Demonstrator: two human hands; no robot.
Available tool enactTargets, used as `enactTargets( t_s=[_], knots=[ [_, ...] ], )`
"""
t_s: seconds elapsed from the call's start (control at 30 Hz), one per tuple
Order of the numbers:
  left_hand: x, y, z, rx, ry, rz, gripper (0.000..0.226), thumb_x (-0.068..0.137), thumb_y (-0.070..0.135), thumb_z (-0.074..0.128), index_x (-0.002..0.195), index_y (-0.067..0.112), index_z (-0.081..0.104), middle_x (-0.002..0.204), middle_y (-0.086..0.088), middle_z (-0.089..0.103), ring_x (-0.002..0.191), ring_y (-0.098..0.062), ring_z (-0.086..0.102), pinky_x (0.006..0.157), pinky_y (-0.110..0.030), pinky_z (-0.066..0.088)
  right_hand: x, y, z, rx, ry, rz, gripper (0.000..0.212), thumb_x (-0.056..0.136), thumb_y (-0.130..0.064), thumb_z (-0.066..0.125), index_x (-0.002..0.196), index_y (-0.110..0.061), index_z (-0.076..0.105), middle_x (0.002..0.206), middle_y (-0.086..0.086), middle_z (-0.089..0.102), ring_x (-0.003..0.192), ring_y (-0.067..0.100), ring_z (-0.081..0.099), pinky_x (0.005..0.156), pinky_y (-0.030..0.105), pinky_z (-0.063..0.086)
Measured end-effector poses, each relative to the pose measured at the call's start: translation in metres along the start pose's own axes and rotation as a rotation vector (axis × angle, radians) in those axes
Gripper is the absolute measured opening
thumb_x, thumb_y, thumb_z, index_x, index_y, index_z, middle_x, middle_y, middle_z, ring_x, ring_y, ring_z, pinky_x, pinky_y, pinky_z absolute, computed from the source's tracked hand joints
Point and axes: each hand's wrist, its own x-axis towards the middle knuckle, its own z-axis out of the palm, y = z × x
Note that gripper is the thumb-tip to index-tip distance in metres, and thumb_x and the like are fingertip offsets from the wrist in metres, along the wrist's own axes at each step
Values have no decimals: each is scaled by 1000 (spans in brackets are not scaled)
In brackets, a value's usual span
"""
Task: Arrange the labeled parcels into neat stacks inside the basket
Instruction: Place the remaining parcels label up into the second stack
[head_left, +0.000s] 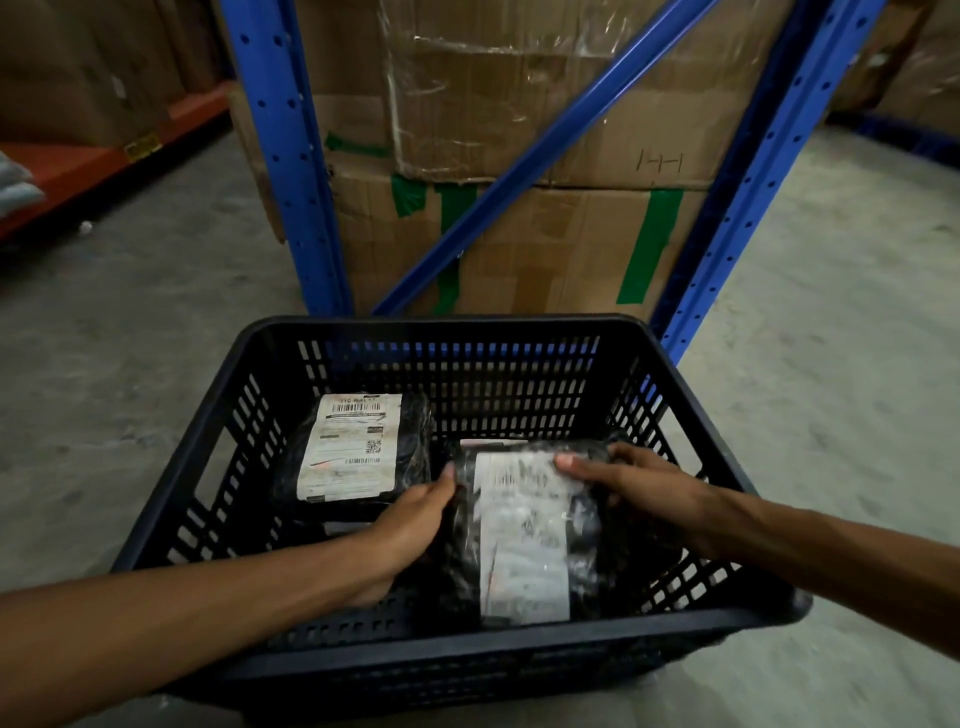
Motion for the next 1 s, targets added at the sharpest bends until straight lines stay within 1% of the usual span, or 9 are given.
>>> enactTargets(
  t_s=[0.07,0.17,0.27,0.33,0.5,0.57,0.63,0.87,1.0],
  knots=[
    [1,15,9,-208,-17,-48,73,87,72,42,142,26,53,152,3,47,140,-21,43,117,-42,31,5,-10,6,134,111,8,40,72,-48,81,81,-11,71,65,3,79,52,14,74,41,21,56],
    [9,40,18,-196,109,22,51,80,53,68,108,11,74,121,-7,73,97,-16,68,78,-28,49,25,-28,7,177,311,28,36,80,-39,78,75,-4,71,73,13,78,47,17,72,39,20,53],
    [28,57,24,-129,253,36,57,85,45,68,122,2,61,122,-14,66,104,-25,62,81,-32,49,51,-45,1,79,401,4,37,75,-40,83,85,-5,74,89,14,77,70,25,73,57,26,57],
    [42,68,26,-124,290,23,59,88,41,66,132,3,53,131,-13,61,114,-28,60,90,-35,52,69,-50,-2,14,373,-13,34,70,-31,88,88,-9,70,91,10,75,72,21,70,55,23,53],
    [69,77,36,70,334,-25,60,95,16,57,149,4,34,143,-13,52,104,-21,63,51,-18,45,108,-38,9,-121,320,45,44,67,-10,90,105,-6,68,96,8,73,74,17,66,52,23,51],
    [79,68,39,126,312,-57,58,94,11,54,150,6,37,146,-14,49,123,-28,59,74,-27,58,119,-30,18,-217,342,97,41,68,-16,90,102,-8,69,97,7,72,71,15,64,56,23,51],
    [85,58,36,136,289,-102,59,95,10,51,151,7,35,150,-15,46,132,-31,52,97,-31,52,128,-25,27,-389,353,103,45,71,-26,88,108,-8,69,106,8,71,81,18,63,67,24,50],
    [95,40,38,131,406,-133,46,100,23,49,142,5,44,145,-13,50,132,-32,51,103,-35,45,149,-27,33,-636,286,77,53,79,-32,80,125,-10,64,126,10,68,113,24,65,89,27,56],
    [93,45,48,182,460,-114,51,98,14,49,146,4,39,149,-13,46,137,-31,46,110,-37,42,148,-31,35,-931,154,81,58,95,-41,57,140,-5,49,147,15,50,133,30,50,105,31,43]
  ],
)
